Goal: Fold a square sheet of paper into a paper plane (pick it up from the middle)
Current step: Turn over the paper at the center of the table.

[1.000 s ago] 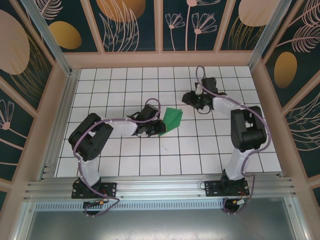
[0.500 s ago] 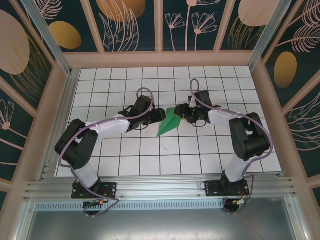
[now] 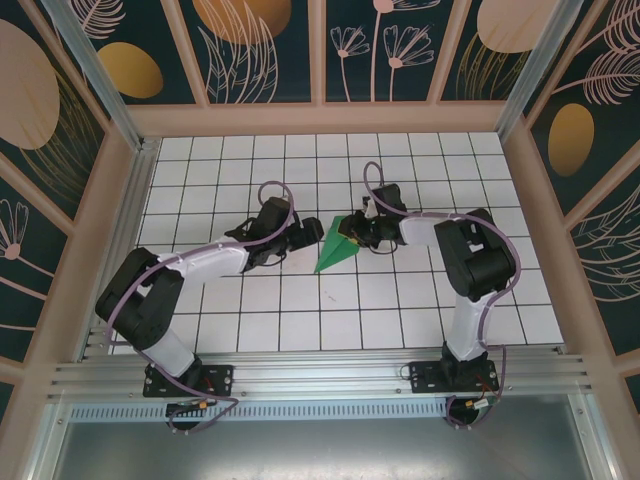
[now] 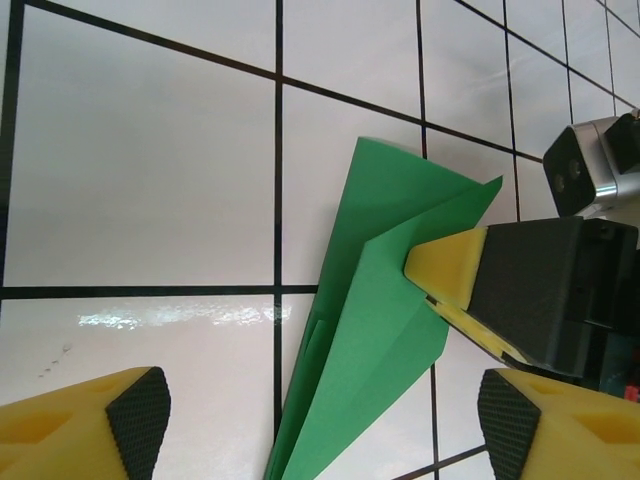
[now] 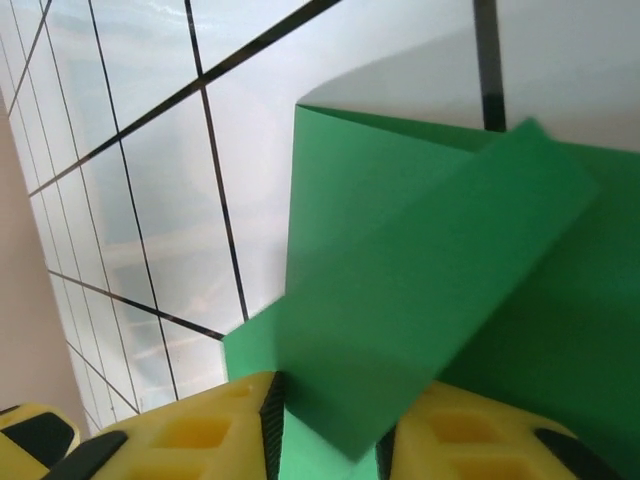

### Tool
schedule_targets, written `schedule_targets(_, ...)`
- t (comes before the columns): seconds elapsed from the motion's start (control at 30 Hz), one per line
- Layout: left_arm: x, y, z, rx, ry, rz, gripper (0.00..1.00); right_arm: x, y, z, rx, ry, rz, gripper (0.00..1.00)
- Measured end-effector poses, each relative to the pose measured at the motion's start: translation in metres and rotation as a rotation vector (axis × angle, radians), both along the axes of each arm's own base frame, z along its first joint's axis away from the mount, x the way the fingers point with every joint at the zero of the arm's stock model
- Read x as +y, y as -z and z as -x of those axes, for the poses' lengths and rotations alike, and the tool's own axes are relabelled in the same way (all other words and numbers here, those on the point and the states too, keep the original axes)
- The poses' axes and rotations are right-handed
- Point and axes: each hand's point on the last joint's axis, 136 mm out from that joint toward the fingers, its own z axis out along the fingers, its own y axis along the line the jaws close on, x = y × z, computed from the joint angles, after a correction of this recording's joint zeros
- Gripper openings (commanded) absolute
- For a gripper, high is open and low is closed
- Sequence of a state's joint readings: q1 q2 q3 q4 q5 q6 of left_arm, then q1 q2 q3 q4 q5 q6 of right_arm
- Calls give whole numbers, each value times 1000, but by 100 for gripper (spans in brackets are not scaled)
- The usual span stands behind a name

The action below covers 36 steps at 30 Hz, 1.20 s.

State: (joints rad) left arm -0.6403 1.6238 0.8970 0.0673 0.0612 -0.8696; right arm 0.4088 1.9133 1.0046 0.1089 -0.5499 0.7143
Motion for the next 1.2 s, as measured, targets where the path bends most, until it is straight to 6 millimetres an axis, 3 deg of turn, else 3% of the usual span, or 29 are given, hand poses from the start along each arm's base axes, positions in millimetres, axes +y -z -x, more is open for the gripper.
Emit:
schedule_targets(0.13, 7, -2, 0, -5, -14, 1, 88, 3, -5, -5, -16, -1, -8, 5)
schedule_targets(0.27, 21, -5, -7, -3, -43, 15, 92, 0, -7, -4, -12, -16, 30, 2)
schedule_targets(0.37, 37, -6, -18, -2, -74, 21, 96, -10, -21, -1, -14, -36, 107, 1)
schedule_targets(0.6, 83, -11, -47, -31, -155, -20, 98, -64, -77, 2, -57, -22, 344, 0)
schedule_targets(0.87, 118, -44, -85, -118, -227, -64, 98, -119, -94, 17, -9, 9, 828, 0)
schedule_targets(1.03, 136, -58, -97, -148, -261, -103, 98, -127, -87, 11, 21, 2, 1124, 1)
schedule_targets(1.2, 165, -66, -98, -146, -323, -133, 98, -121, -53, 10, 70, -63, 1368, 5)
